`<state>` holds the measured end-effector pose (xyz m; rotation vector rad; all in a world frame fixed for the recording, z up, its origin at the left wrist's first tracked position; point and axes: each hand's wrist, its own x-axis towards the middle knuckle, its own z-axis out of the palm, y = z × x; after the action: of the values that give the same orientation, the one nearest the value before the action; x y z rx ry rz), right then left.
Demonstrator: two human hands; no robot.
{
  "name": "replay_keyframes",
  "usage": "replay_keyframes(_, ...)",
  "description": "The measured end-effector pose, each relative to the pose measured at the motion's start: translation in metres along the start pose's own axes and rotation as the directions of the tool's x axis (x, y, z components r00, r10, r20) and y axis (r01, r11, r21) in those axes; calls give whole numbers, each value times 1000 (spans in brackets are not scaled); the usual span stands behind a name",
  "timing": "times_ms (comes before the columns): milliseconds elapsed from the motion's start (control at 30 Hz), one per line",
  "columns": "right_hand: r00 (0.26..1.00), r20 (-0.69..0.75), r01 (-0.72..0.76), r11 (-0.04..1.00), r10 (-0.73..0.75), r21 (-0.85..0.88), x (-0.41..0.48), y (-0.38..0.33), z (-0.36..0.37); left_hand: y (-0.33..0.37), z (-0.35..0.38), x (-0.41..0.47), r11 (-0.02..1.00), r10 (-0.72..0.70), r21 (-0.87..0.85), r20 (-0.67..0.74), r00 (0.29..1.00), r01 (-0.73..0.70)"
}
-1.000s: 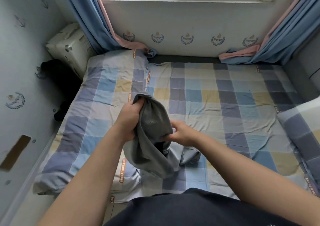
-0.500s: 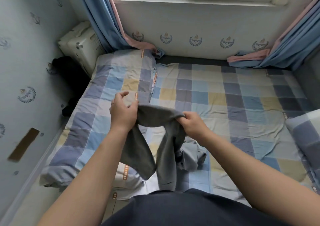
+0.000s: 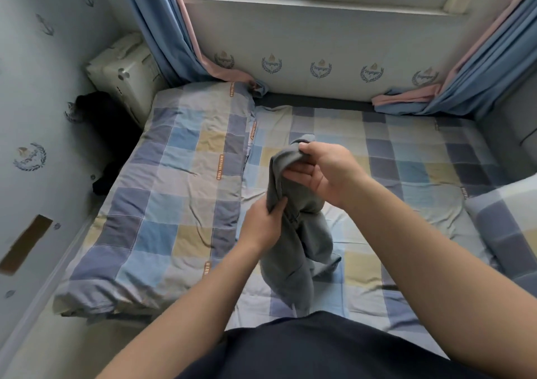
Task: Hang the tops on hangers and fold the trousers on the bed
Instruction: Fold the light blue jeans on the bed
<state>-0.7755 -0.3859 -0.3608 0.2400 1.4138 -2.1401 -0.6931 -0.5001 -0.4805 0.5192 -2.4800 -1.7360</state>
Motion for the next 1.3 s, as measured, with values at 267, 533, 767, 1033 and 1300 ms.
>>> replay_keyframes(267,984,152,178,610,-94,-772,-27,75,-76,10,-21,11,851,-273,-468,-5,962,239)
replay_keyframes(533,985,44,90,275,-167,-957,-18,120,-94,16,-27,12,846,-239,-487,19,971,217)
replay_keyframes(767,970,-107,65,655,-219,-753,-12,94,-81,4,-52,13,999,-47,-16,-274,961,44)
replay_keyframes(1033,975,-218,-2,974,-49,-228,-2,33,-63,-19,-2,-36,997,-65,-37,123,990,70)
replay_keyframes(1300,974,-224,-1,986,-38,-170,10,5,-74,-18,-3,-3,927,-231,-299,19,973,226)
